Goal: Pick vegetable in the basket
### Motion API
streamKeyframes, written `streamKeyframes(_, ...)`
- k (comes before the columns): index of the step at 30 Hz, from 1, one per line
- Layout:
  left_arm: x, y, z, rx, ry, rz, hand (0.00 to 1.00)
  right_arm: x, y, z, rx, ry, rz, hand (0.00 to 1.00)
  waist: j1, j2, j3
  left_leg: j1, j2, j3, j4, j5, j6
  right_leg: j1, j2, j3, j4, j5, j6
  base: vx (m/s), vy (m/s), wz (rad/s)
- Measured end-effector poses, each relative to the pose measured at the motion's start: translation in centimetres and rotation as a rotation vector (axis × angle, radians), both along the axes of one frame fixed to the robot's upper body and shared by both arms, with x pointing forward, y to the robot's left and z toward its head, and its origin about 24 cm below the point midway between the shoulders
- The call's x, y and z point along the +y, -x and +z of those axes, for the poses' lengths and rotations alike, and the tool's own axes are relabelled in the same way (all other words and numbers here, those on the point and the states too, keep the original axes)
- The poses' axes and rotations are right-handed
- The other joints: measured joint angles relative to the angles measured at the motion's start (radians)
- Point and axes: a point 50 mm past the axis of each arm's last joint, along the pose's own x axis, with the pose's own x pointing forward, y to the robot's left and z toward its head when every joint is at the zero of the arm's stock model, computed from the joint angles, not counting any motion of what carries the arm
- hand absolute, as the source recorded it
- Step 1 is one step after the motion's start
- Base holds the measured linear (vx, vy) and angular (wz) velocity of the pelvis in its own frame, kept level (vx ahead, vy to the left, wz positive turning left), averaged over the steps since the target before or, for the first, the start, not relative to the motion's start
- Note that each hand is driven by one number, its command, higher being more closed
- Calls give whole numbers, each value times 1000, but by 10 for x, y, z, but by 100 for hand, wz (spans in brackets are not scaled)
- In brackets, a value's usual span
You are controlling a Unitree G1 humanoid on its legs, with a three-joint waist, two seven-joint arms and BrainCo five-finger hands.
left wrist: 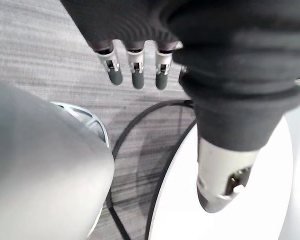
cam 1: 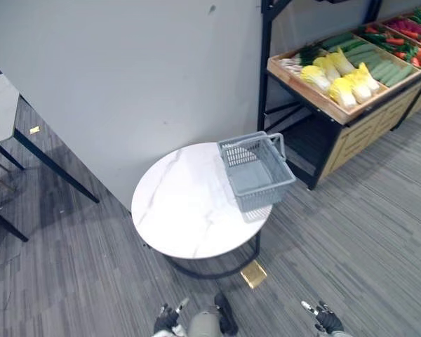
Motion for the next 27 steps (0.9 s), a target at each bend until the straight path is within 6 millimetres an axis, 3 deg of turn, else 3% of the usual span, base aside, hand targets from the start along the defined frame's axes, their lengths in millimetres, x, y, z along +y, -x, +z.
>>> streamKeyframes(2,5,1,0,4,-12,-2,0,7,-8,2,-21,-8,28,0,-1,-29,-11,7,-37,2,-1,-34,5,-18,-29,73,38,22,-1,420,195,18)
streamKeyframes(4,5,3,-1,23,-13,-1,0,11,-6,1,-12,0,82,0,-1,-39,-19,60,-69,10,-25,-60,13,-44,-56,135,146,66,10,422,215,0)
streamKeyframes(6,5,7,-3,50,-20,-22,0,17,-6,0,-7,-11,121,0,-2,-27,-20,135,-75,13,-69,-88,-2,-135,-65,192,389,165,140,427,188,-19)
streamKeyframes(7,5,9,-4,81,-33,-68,0,20,-6,-1,-9,-15,134,0,-9,-13,-12,218,-79,3,-109,-104,-17,-243,-72,222,655,207,213,280,104,-5)
streamKeyframes(8,5,9,-4,83,-36,-75,0,20,-6,0,-13,-13,134,0,-13,-15,-12,230,-80,3,-114,-104,-18,-256,-75,217,684,203,208,388,113,12)
streamKeyframes(9,5,9,-4,90,-41,-100,0,18,-6,0,-13,-7,137,0,-19,-16,-12,284,-86,-6,-136,-105,-19,-296,-97,159,759,183,173,282,48,36)
streamKeyframes(10,2,9,-5,96,-38,-128,0,16,-4,0,-12,0,144,0,-33,-14,-11,327,-87,-28,-158,-107,-25,-321,-128,63,744,134,89,333,44,46)
streamKeyframes(12,-2,6,-5,90,-34,-145,0,16,-5,1,-27,13,158,0,-40,-13,-11,351,-87,-68,-171,-106,-37,-354,-152,-16,624,102,44,277,-62,52)
streamKeyframes(13,-2,6,-5,90,-35,-145,0,16,-5,2,-30,14,157,0,-41,-13,-11,352,-87,-76,-171,-106,-41,-359,-155,-25,598,101,41,275,-130,57)
streamKeyframes(16,-2,9,-5,96,-33,-132,0,15,-4,1,-29,15,151,0,-45,-13,-10,355,-73,-137,-164,-113,-85,-376,-156,-16,289,125,46,210,-239,61)
streamKeyframes(17,-1,8,-5,89,-37,-130,0,15,-4,1,-26,13,149,0,-38,-20,-10,359,-68,-157,-164,-120,-112,-383,-159,33,153,195,39,165,-314,36)
streamKeyframes(19,0,9,-5,86,-38,-119,0,15,-3,1,-23,11,145,0,-24,-31,-11,368,-60,-177,-164,-136,-153,-394,-166,102,88,237,42,149,-398,30)
streamKeyframes(20,2,11,-4,85,-44,-105,0,17,-1,0,-18,6,143,0,-25,-55,-17,374,-52,-204,-167,-139,-190,-401,-171,116,102,284,87,159,-468,38)
streamKeyframes(21,1,13,-5,94,-37,-101,0,16,-2,0,-21,9,146,0,-27,-38,-19,385,-26,-227,-186,-125,-221,-396,-137,96,120,266,91,220,-547,38)
streamKeyframes(23,-12,15,-8,101,-2,-102,0,6,-5,2,-21,44,177,0,-24,24,-31,383,56,-265,-243,-85,-259,-396,-59,37,109,243,65,220,-409,27)
streamKeyframes(26,-13,16,-9,101,10,-83,0,6,-5,1,-1,49,204,0,-19,49,-34,404,129,-289,-306,-1,-293,-369,19,-24,109,218,12,205,-341,38)
streamKeyframes(27,-12,17,-9,103,11,-70,0,7,-3,0,8,49,213,0,-12,45,-32,403,143,-298,-303,17,-291,-356,32,-37,102,212,3,154,-251,26)
